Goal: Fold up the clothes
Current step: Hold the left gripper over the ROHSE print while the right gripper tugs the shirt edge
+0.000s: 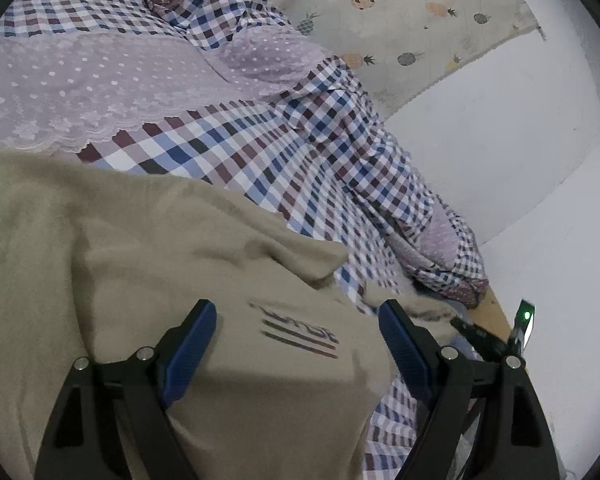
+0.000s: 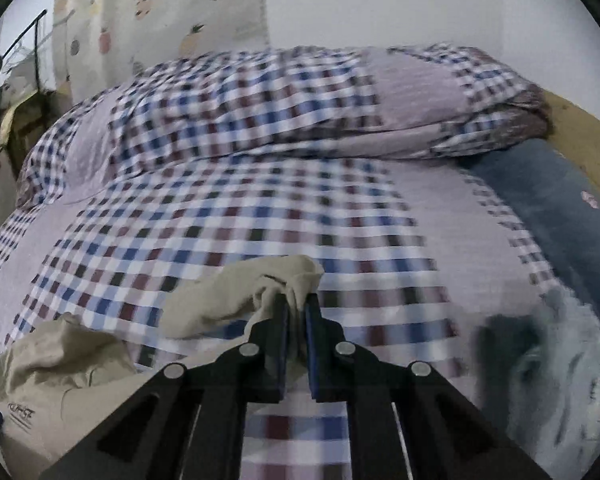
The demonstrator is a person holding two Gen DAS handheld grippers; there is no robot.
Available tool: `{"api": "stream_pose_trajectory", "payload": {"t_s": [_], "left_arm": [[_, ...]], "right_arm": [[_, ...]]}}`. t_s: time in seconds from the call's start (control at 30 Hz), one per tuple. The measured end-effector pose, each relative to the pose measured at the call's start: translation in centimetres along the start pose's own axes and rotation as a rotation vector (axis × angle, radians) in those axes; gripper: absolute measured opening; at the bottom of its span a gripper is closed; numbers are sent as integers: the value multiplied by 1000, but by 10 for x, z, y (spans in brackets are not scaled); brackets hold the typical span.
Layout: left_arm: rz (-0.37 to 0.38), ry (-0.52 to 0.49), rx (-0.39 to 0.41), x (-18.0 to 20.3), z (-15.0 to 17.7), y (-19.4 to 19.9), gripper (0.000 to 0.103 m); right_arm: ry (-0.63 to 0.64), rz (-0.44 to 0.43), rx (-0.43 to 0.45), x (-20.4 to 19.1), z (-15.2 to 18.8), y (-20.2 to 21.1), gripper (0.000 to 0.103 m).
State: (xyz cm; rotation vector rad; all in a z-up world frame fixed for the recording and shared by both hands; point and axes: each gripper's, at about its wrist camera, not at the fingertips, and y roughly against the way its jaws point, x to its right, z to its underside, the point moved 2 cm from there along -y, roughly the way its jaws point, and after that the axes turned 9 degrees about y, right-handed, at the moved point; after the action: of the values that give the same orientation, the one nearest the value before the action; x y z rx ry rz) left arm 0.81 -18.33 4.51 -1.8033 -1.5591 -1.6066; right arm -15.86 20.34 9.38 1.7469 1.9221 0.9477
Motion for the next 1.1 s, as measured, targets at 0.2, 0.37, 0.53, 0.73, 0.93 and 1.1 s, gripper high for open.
{"api": "stream_pose_trajectory", "payload": {"t_s": [0.2,0.37,0.53,0.73,0.93,1.1], "left_arm": [[76,-87,-84,24,21,-7,86],[155,-208,-238,53,60,-25,86],[200,-316,-356,76,96,-33,86],[227,-328,-383,83,98,-33,86],[200,-283,-343,72,82,-34,86],[158,-264,-328,64,79,-42,86]], "right_arm": [[-47,80,3,64,17,37,6],[-87,147,6,117,31,67,6],[-150,221,-24,162,58,90,6],[-200,262,-85,192,104,112,6],[-209,222,-179,192,149,122,7],[-114,166,-271,170,178,134,10]]}}
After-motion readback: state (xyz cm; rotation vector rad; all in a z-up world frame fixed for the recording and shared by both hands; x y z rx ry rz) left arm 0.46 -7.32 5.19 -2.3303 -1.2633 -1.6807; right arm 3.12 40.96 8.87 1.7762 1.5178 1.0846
